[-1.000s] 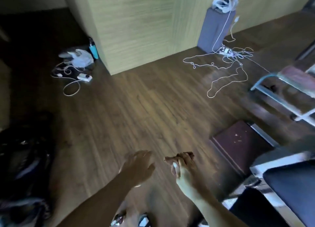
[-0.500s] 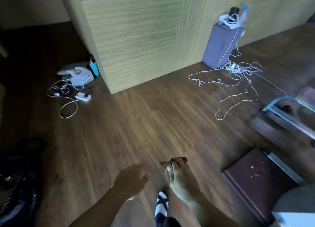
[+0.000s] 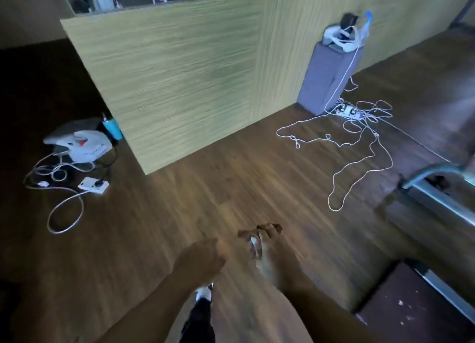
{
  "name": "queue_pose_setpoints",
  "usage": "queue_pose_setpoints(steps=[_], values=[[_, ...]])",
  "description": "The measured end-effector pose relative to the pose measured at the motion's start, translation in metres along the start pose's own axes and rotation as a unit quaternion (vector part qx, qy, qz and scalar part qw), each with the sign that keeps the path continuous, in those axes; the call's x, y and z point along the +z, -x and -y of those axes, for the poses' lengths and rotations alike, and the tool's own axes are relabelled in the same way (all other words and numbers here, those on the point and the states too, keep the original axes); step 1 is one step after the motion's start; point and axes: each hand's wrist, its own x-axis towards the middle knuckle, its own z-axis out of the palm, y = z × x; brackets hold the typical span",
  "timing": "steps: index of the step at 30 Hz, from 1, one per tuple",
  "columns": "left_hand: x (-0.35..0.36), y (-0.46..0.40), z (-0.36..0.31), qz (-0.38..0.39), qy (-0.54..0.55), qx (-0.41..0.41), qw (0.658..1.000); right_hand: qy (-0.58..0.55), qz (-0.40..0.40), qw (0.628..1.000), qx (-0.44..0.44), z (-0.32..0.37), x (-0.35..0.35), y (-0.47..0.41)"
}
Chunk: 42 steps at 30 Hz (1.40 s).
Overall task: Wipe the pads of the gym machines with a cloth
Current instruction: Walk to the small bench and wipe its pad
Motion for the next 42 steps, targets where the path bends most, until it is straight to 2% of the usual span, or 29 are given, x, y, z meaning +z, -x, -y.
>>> queue_pose_setpoints(steps=[3, 5, 7, 8, 9, 11, 12, 13, 15, 18, 21, 23, 27, 33, 37, 39, 40, 42], values=[[-0.046, -0.071, 0.002, 0.0, -0.015, 0.009, 1.0, -0.01, -0.007, 0.997, 0.071, -0.006, -0.023, -0.062], [-0.081, -0.113, -0.008, -0.027, -0.025, 0.053, 0.998, -0.015, -0.015, 0.994, 0.111, -0.016, -0.035, -0.097], [-0.111, -0.167, -0.023, -0.001, -0.074, 0.095, 0.993, -0.02, -0.032, 0.989, 0.146, -0.031, -0.046, -0.134], [-0.119, -0.187, -0.025, -0.019, -0.086, 0.108, 0.99, -0.013, -0.045, 0.986, 0.159, -0.034, -0.052, -0.146], [-0.128, -0.206, -0.03, -0.035, -0.084, 0.132, 0.987, -0.012, -0.065, 0.983, 0.169, -0.039, -0.056, -0.156], [-0.134, -0.269, -0.04, -0.015, -0.115, 0.216, 0.969, -0.015, -0.121, 0.97, 0.208, -0.066, -0.065, -0.183], [-0.126, -0.309, -0.04, 0.015, -0.129, 0.24, 0.962, -0.007, -0.13, 0.964, 0.233, -0.085, -0.066, -0.197], [-0.116, -0.348, -0.042, 0.013, -0.143, 0.274, 0.951, -0.024, -0.104, 0.957, 0.27, -0.101, -0.07, -0.21], [-0.131, -0.395, -0.085, 0.041, -0.143, 0.268, 0.952, -0.055, -0.092, 0.936, 0.335, -0.141, -0.077, -0.235], [-0.168, -0.432, -0.177, 0.069, -0.147, 0.261, 0.952, -0.072, -0.17, 0.904, 0.384, -0.193, -0.113, -0.271], [-0.186, -0.493, -0.257, 0.092, -0.154, 0.278, 0.944, -0.1, -0.185, 0.879, 0.428, -0.252, -0.153, -0.316], [-0.194, -0.522, -0.291, 0.075, -0.171, 0.292, 0.938, -0.11, -0.204, 0.872, 0.431, -0.278, -0.171, -0.334], [-0.212, -0.571, -0.375, 0.114, -0.157, 0.311, 0.93, -0.08, -0.193, 0.87, 0.447, -0.348, -0.216, -0.369], [-0.211, -0.681, -0.509, 0.102, -0.221, 0.391, 0.888, -0.046, -0.261, 0.828, 0.494, -0.472, -0.273, -0.405], [-0.192, -0.743, -0.604, 0.174, -0.212, 0.41, 0.87, -0.001, -0.353, 0.768, 0.535, -0.548, -0.301, -0.424], [-0.195, -0.762, -0.656, 0.174, -0.255, 0.452, 0.837, 0.008, -0.378, 0.745, 0.55, -0.576, -0.317, -0.426], [-0.196, -0.773, -0.688, 0.16, -0.292, 0.488, 0.807, 0.051, -0.395, 0.732, 0.553, -0.594, -0.331, -0.428], [-0.189, -0.795, -0.742, 0.161, -0.308, 0.519, 0.781, 0.023, -0.413, 0.705, 0.577, -0.624, -0.357, -0.427]])
